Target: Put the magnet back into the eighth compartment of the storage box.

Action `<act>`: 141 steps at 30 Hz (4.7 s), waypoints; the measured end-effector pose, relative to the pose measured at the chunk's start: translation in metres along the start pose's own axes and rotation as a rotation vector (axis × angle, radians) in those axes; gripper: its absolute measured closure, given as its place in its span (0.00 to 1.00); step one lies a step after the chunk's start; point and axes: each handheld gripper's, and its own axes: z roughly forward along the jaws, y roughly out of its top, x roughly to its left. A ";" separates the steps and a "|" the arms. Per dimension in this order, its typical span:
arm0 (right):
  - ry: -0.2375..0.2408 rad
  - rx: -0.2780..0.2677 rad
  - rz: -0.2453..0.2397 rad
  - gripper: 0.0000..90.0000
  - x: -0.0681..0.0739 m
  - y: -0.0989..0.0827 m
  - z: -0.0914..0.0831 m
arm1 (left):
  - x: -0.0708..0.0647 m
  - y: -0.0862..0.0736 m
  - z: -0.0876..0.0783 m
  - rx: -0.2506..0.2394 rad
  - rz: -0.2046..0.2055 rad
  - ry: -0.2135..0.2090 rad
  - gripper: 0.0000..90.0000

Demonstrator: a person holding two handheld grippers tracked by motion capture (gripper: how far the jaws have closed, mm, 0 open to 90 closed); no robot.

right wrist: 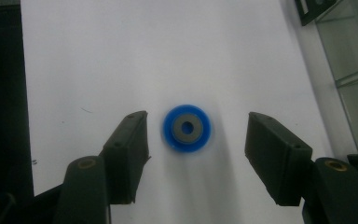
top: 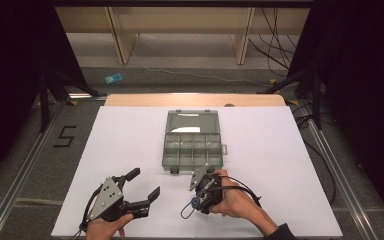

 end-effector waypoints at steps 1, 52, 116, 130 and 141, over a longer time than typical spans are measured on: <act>0.000 0.000 0.000 0.46 0.000 0.000 0.000 | 0.000 0.000 0.000 0.000 0.000 0.000 0.17; 0.029 0.073 -0.021 0.70 -0.015 0.012 0.005 | 0.002 0.001 -0.001 -0.005 0.032 0.000 0.17; -0.158 -0.135 0.063 0.70 -0.052 -0.005 -0.048 | 0.002 0.002 -0.001 -0.006 0.030 -0.001 0.18; -0.194 -0.157 0.097 0.70 -0.063 -0.011 -0.053 | 0.002 0.002 -0.001 -0.007 0.033 0.000 0.18; -0.235 -0.164 0.128 0.70 -0.073 -0.018 -0.054 | 0.001 0.001 -0.001 -0.011 0.019 -0.004 0.18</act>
